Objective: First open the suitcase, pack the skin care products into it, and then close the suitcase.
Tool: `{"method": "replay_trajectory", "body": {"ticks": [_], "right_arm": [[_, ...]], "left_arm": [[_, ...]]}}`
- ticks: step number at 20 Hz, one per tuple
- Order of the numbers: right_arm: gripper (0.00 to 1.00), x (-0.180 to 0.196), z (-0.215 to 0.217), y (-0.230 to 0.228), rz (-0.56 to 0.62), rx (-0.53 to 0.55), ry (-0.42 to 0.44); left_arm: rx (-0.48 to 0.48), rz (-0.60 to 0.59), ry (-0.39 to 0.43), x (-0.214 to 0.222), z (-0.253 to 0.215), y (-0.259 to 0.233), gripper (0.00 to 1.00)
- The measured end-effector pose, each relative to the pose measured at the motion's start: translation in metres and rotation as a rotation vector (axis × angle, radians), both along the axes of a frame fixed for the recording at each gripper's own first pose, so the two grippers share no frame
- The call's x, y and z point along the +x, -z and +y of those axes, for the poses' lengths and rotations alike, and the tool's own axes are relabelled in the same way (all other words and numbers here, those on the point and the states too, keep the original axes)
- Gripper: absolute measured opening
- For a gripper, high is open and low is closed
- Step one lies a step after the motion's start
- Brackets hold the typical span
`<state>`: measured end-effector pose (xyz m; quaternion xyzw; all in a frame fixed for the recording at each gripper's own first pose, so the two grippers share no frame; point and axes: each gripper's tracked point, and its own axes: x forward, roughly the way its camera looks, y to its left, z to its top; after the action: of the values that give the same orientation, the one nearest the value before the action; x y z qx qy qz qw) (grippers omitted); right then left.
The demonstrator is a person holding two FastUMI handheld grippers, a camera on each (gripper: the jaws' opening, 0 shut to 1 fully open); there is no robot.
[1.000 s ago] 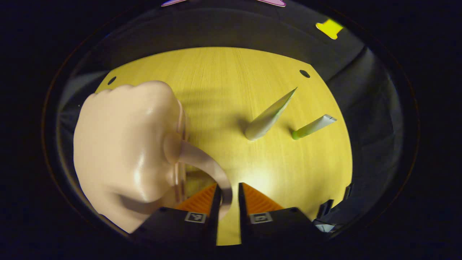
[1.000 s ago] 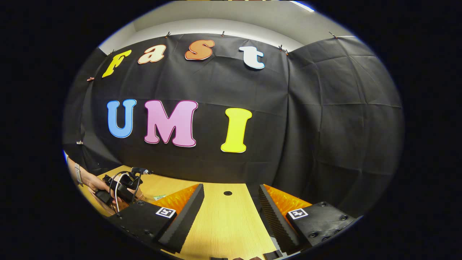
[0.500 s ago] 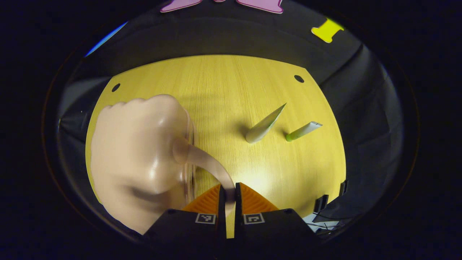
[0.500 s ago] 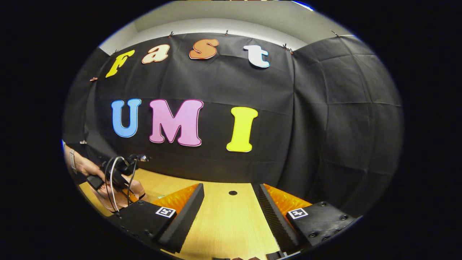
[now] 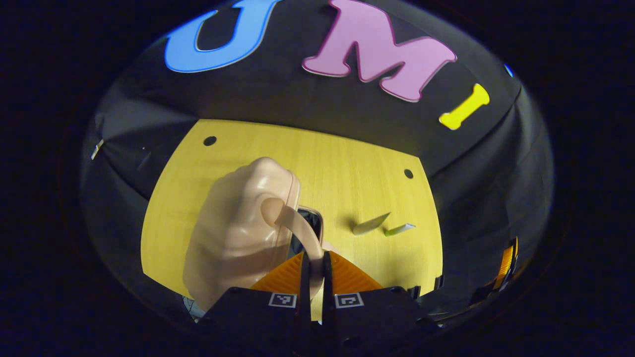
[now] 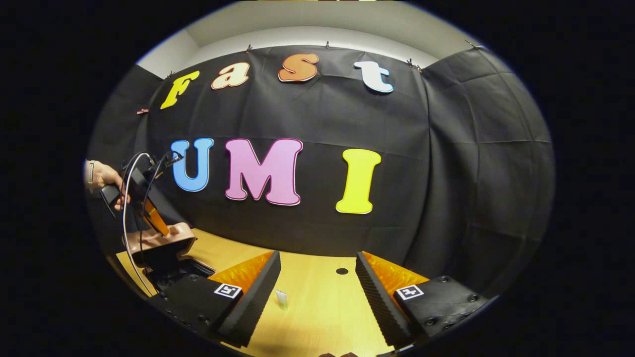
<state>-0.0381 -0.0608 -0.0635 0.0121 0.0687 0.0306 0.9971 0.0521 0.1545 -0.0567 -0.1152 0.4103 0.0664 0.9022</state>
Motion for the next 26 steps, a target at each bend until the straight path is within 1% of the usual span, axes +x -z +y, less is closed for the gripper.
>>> {"method": "replay_trajectory", "body": {"ticks": [1, 3, 5, 8, 11, 12, 13, 14, 15, 17, 18, 21, 23, 24, 25, 26], "right_arm": [[0.96, 0.005, 0.005, 0.003, 0.0, -0.002, -0.022], [0.96, 0.01, 0.011, 0.008, 0.006, 0.0, -0.051], [0.96, 0.015, 0.019, 0.015, 0.021, 0.016, -0.076], [0.96, 0.024, 0.033, 0.025, 0.041, 0.014, -0.099], [0.96, 0.03, 0.047, 0.018, 0.025, -0.013, -0.085], [0.96, 0.033, 0.052, 0.015, 0.017, -0.029, -0.064], [0.96, 0.035, 0.057, 0.018, 0.037, -0.036, -0.043], [0.97, 0.036, 0.072, 0.016, 0.039, -0.019, -0.034], [0.97, 0.04, 0.085, 0.016, 0.041, -0.011, -0.035], [0.94, 0.042, 0.103, 0.03, 0.091, -0.04, -0.022], [0.97, 0.045, 0.111, 0.031, 0.103, -0.044, -0.011], [0.96, 0.051, 0.139, 0.03, 0.13, -0.017, 0.018], [0.96, 0.055, 0.149, 0.035, 0.161, -0.04, 0.032], [0.96, 0.056, 0.153, 0.037, 0.176, -0.049, 0.036], [0.96, 0.057, 0.158, 0.037, 0.183, -0.053, 0.04], [0.96, 0.058, 0.164, 0.037, 0.193, -0.049, 0.04]], "left_arm": [[0.059, -0.028, -0.05, -0.007, 0.038, -0.021, 0.14], [0.142, -0.055, -0.114, -0.015, 0.084, -0.044, 0.13], [0.174, -0.063, -0.178, -0.019, 0.116, -0.055, 0.12], [0.264, -0.068, -0.254, -0.025, 0.18, -0.053, 0.12], [0.276, -0.051, -0.301, -0.028, 0.235, -0.043, 0.11], [0.291, -0.041, -0.314, -0.029, 0.258, -0.033, 0.11], [0.301, -0.015, -0.329, -0.033, 0.283, -0.023, 0.11], [0.313, 0.013, -0.344, -0.038, 0.308, -0.011, 0.11], [0.306, 0.034, -0.357, -0.041, 0.331, 0.004, 0.1], [0.263, 0.071, -0.391, -0.049, 0.38, 0.048, 0.1], [0.246, 0.083, -0.399, -0.051, 0.4, 0.07, 0.1], [0.184, 0.131, -0.36, -0.057, 0.433, 0.138, 0.1], [0.178, 0.173, -0.332, -0.061, 0.447, 0.174, 0.11], [0.173, 0.195, -0.322, -0.063, 0.452, 0.191, 0.16], [0.184, 0.202, -0.32, -0.064, 0.456, 0.196, 0.14], [0.177, 0.197, -0.315, -0.061, 0.458, 0.2, 0.14]]}}
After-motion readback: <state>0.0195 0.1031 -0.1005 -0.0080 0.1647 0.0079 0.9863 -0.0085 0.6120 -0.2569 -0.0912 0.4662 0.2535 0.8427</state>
